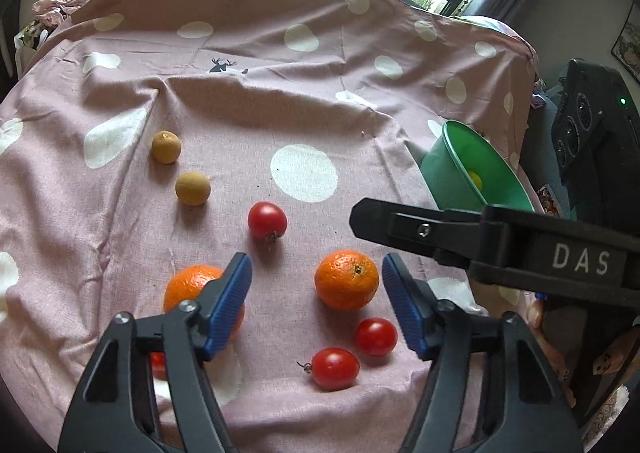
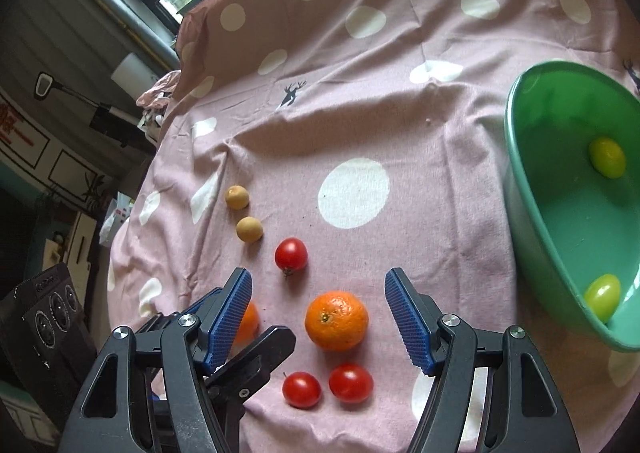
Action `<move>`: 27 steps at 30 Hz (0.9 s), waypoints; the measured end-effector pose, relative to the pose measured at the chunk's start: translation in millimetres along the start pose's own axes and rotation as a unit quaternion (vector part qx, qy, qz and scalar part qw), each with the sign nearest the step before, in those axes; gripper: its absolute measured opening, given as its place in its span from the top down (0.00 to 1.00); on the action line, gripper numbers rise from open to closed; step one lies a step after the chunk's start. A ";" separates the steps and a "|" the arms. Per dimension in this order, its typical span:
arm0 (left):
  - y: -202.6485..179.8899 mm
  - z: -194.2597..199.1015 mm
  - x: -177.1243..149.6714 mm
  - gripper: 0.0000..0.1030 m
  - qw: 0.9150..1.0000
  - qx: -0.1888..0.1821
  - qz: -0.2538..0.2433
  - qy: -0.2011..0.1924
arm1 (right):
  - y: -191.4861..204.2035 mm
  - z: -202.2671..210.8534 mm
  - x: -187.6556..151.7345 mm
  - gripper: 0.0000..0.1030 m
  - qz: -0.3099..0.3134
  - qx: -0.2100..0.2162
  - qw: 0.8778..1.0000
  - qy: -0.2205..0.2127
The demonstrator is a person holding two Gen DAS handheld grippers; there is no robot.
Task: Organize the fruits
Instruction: 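Move the right tool down to the orange among the red tomatoes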
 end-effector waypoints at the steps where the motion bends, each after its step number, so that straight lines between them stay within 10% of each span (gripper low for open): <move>1: -2.0 -1.5 -0.6 0.38 1.000 -0.010 -0.002 0.000 | -1.2 -2.9 -0.7 0.39 -0.005 0.000 1.000 0.009; 6: -14.6 -7.2 -1.1 0.45 0.999 -0.035 -0.021 -0.007 | -7.7 -11.1 -2.1 0.52 -0.016 -0.011 0.999 0.027; 27: -19.6 -33.1 -9.3 0.50 0.998 -0.043 -0.031 0.032 | -14.3 -40.2 -11.8 0.53 -0.017 -0.040 0.996 0.077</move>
Point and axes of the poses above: each gripper's, at about its wrist camera, not at the fingertips, and z roughly against the way its jaws point, y to its left, x to its top, the point moved 3 cm from there along -z, roughly the way its jaws point, and after that the axes turned 15 degrees about -z, right-handed, at the moved point
